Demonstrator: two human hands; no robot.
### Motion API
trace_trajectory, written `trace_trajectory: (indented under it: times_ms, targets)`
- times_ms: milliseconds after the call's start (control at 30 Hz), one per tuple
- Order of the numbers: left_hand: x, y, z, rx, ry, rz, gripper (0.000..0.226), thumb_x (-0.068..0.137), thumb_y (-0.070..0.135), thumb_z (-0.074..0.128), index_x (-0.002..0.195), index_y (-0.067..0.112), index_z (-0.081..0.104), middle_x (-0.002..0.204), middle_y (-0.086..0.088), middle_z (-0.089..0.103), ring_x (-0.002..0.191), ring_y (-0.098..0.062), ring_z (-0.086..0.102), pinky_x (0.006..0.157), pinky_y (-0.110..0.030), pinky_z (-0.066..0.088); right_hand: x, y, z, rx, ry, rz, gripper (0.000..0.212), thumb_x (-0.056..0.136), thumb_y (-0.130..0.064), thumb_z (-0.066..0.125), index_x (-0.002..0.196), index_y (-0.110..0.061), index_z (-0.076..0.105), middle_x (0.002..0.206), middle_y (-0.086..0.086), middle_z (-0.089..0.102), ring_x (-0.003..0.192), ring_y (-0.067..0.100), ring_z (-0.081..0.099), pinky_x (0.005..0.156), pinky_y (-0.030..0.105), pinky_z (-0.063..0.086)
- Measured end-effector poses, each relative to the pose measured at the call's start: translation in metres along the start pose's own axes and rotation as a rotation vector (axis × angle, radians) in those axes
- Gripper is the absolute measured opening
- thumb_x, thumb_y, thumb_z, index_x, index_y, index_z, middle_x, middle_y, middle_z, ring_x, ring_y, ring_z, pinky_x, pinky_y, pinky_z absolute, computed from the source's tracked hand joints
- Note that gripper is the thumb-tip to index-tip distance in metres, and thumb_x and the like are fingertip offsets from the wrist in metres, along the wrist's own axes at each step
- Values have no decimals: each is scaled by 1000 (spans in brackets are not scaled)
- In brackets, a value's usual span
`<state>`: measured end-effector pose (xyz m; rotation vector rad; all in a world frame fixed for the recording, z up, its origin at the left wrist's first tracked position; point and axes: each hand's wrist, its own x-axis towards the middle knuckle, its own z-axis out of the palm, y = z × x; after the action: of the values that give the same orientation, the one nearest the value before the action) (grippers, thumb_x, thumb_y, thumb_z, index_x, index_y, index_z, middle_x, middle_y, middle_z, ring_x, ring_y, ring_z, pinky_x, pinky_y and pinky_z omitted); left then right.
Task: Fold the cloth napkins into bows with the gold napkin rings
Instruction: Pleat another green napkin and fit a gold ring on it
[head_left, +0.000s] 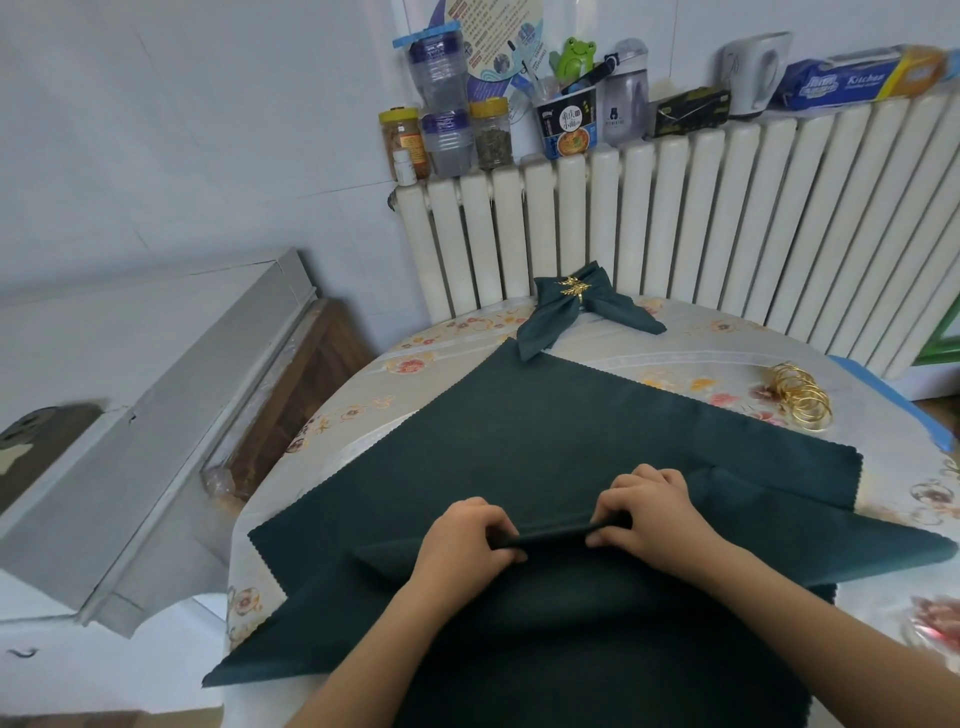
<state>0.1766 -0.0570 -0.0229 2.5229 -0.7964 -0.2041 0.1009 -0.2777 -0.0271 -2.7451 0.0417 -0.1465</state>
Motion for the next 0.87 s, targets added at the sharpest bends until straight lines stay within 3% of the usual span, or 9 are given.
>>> trace_trajectory:
  times_ms: [133,267,367,434,501,567,734,868]
  targets:
    - [-11,1,-3,-89,-95,-56,12,76,41,73,81,31,69,85,13,54,77,-1,51,71,-17,43,-11,1,2,38,-56,40,16,78,-59,61,86,-45,62,91,-21,51,99,5,38,86,23,16]
    - [-15,5,-7,-92,-84,-82,29,84,52,62,83,25,73,84,9,57,78,-2,54,72,-19,44,-14,0,3,6,-42,79,30,89,-59,44,85,-37,65,98,-16,56,99,8,41,87,25,20]
    - [-14,6,-3,-107,-57,-108,11,77,40,74,74,30,70,82,11,53,76,-3,53,72,-20,46,-13,-5,4,1,-15,114,20,85,-55,55,73,-39,54,96,-16,53,100,8,41,85,24,21]
    - [-11,5,0,-71,-41,-104,16,72,39,78,78,30,66,88,11,49,89,-8,50,80,-23,44,-12,-10,7,-37,6,117,16,83,-51,61,87,-37,54,106,-14,47,109,10,38,91,25,23]
    - [-9,6,2,61,-24,-104,32,72,45,75,96,29,60,99,12,46,104,-10,42,87,-24,34,-10,-13,8,-71,-1,131,35,83,-48,61,115,-36,50,121,-13,42,119,13,35,99,29,22]
    - [-7,7,0,112,-34,-131,45,73,49,73,108,30,54,107,13,47,109,-9,40,87,-25,25,-8,-15,6,-105,-38,139,49,85,-48,59,130,-37,41,127,-12,43,123,14,34,102,30,21]
    - [-8,14,-4,207,-27,-53,32,75,48,71,98,26,64,101,8,55,104,-11,46,89,-25,23,-10,-19,3,-158,26,45,26,86,-45,59,107,-30,59,100,-12,43,110,12,39,97,26,19]
    - [-26,16,-2,227,123,107,21,80,37,69,93,21,63,98,9,54,96,-11,49,82,-20,27,-27,-17,0,-101,130,-52,18,86,-37,62,97,-22,61,101,-11,57,101,13,48,81,21,25]
